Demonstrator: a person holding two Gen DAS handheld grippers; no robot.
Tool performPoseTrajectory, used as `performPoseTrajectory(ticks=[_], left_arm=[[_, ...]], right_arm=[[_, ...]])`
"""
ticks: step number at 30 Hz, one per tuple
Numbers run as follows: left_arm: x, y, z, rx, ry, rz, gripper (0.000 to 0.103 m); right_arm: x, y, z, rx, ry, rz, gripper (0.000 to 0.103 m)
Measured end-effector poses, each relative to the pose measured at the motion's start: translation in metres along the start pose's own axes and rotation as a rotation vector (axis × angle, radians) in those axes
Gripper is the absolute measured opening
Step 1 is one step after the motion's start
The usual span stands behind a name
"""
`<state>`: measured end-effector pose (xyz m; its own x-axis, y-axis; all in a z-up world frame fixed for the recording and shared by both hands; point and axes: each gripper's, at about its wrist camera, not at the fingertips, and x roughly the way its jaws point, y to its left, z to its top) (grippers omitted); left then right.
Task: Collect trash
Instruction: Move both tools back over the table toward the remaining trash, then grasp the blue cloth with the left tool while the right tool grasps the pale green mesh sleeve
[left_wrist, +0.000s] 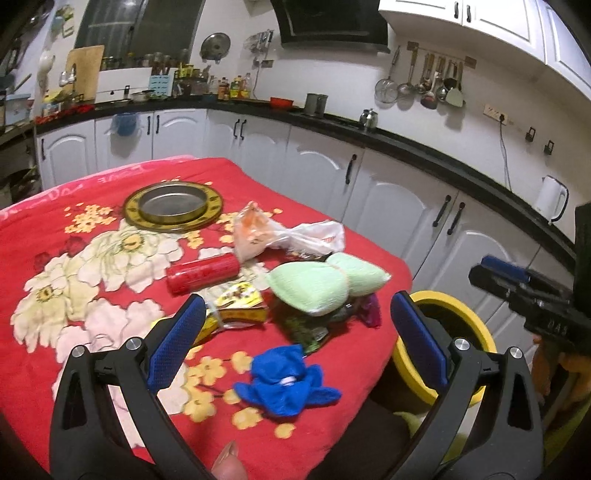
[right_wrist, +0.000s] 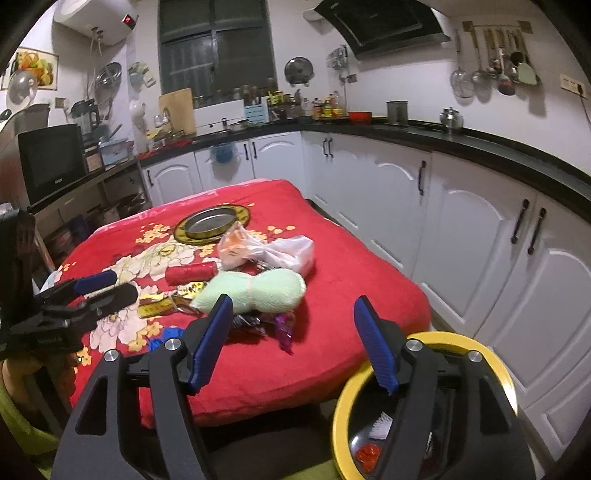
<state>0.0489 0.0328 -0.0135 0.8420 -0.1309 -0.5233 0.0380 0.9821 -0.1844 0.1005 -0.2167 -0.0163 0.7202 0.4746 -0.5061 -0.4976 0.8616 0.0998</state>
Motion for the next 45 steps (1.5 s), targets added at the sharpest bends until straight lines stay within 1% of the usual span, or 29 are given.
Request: performPoseTrajectory(ticks=[4,8,15,18,22,26,30,32,33,35,37,38,39,40,41,42,43,44,45], left_arm=[[-0.003,0.012,-0.003,0.001,0.019,0.021,0.092],[0.003,0.021,-0.011,-0.003,0.064,0.024,0.092],[0.024,0.023,-0.029,-0.008,0.150,-0.018,0.092],[0.033,0.022,-0.034,-0.015,0.184,-0.033,0.092],[0.048,0.019,-0.044,-0.017,0.250,-0.043,0.092],[0.053,0.020,-0.050,-0.033,0.277,-0.025,0.092],[0.058,0.023,-0.052,-0.043,0.298,-0.013,0.091],[0.062,0.024,-0.053,-0.045,0.314,-0.015,0.084],[0.063,0.023,-0.055,-0.042,0.323,-0.013,0.079],[0.065,0.021,-0.056,-0.034,0.336,-0.013,0.074],[0.066,0.020,-0.057,-0.027,0.340,-0.014,0.065],[0.067,0.019,-0.057,-0.026,0.342,-0.015,0.063],[0.067,0.019,-0.057,-0.024,0.345,-0.014,0.056],[0.067,0.019,-0.057,-0.019,0.348,-0.009,0.047],[0.067,0.018,-0.058,-0.016,0.351,-0.007,0.042],[0.068,0.017,-0.058,-0.014,0.354,-0.008,0.032],[0.068,0.016,-0.058,-0.007,0.359,-0.011,0.026],[0.068,0.015,-0.058,0.000,0.362,-0.010,0.024],[0.067,0.014,-0.058,0.005,0.361,-0.012,0.019]], right_arm=[[0.016,0.010,0.009,-0.006,0.013,0.024,0.068],[0.041,0.015,0.014,0.008,0.049,0.032,0.068],[0.093,0.005,0.010,0.092,0.151,0.033,0.068],[0.111,-0.001,0.007,0.120,0.188,0.044,0.068],[0.130,-0.008,0.004,0.147,0.228,0.056,0.068],[0.141,-0.014,0.002,0.173,0.244,0.085,0.068],[0.145,-0.016,0.004,0.173,0.235,0.106,0.068],[0.146,-0.017,0.005,0.176,0.233,0.124,0.062],[0.147,-0.017,0.006,0.176,0.234,0.132,0.056],[0.146,-0.018,0.006,0.184,0.239,0.143,0.054],[0.146,-0.018,0.006,0.182,0.239,0.150,0.050],[0.145,-0.018,0.005,0.178,0.238,0.149,0.049],[0.144,-0.017,0.005,0.173,0.233,0.147,0.048],[0.142,-0.016,0.005,0.166,0.229,0.146,0.046],[0.140,-0.014,0.005,0.158,0.222,0.143,0.046],[0.139,-0.012,0.005,0.148,0.216,0.139,0.045],[0.138,-0.010,0.005,0.139,0.209,0.135,0.044],[0.135,-0.009,0.006,0.128,0.199,0.130,0.043],[0.132,-0.007,0.006,0.120,0.187,0.128,0.043]])
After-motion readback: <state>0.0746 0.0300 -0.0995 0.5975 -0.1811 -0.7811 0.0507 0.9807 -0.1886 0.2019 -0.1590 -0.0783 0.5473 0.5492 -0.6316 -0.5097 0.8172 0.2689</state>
